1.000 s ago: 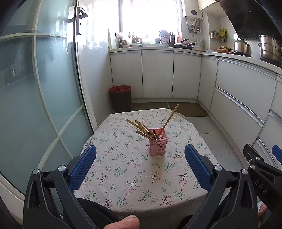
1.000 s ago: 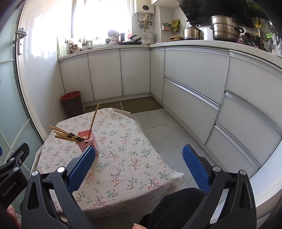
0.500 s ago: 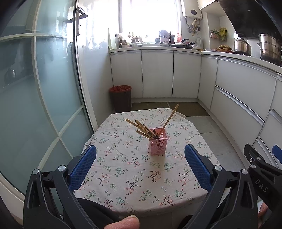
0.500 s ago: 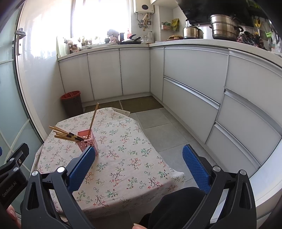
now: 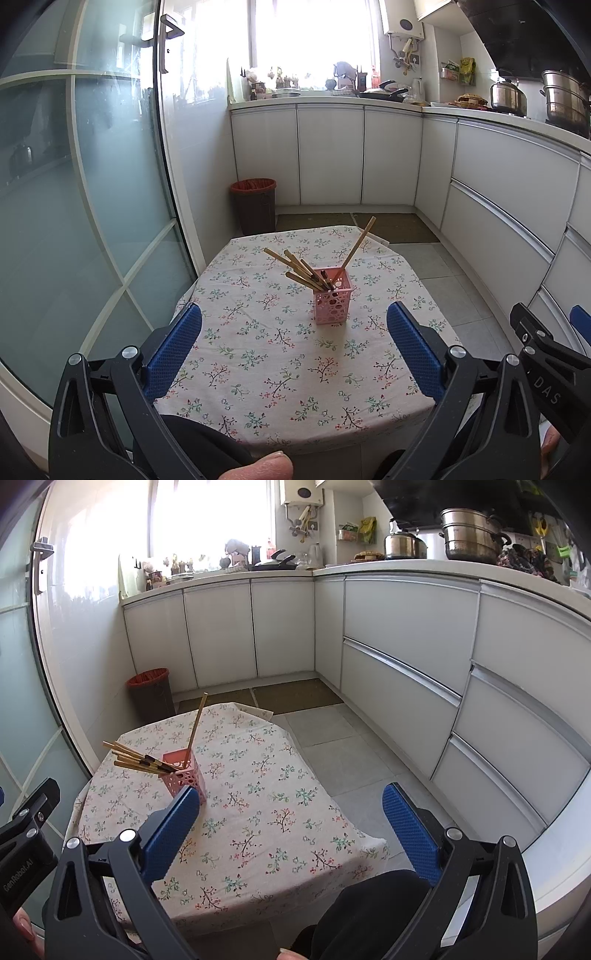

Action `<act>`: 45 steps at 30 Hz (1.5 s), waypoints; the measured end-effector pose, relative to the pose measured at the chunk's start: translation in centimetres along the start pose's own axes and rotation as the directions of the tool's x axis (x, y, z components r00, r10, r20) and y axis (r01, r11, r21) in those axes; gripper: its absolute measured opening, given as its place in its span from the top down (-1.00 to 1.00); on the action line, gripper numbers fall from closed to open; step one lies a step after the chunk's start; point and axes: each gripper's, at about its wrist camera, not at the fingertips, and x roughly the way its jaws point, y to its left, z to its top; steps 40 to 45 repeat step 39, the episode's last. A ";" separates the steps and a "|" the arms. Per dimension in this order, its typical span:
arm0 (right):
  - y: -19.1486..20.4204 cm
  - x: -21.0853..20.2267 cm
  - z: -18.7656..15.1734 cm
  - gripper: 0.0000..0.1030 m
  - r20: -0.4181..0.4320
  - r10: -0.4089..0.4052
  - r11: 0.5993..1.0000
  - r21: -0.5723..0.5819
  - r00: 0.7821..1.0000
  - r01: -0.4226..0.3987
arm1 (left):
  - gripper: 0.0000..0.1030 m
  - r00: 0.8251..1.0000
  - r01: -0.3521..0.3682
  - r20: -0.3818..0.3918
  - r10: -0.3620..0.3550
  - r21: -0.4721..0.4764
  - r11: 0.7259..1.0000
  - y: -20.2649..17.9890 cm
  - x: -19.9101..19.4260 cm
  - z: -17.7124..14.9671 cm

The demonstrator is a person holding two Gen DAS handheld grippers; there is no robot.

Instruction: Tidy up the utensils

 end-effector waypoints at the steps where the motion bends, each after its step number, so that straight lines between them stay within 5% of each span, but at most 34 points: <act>1: 0.0 0.0 0.0 -0.87 0.000 0.001 1.000 0.001 1.000 -0.001 | -0.86 1.000 0.000 0.000 0.000 0.000 1.000 0.0 0.0 0.0; 45: -0.1 0.1 -0.3 -0.87 -0.006 0.000 1.000 0.010 1.000 0.000 | -0.86 0.997 0.078 -0.007 -0.078 -0.029 0.997 0.2 0.1 0.1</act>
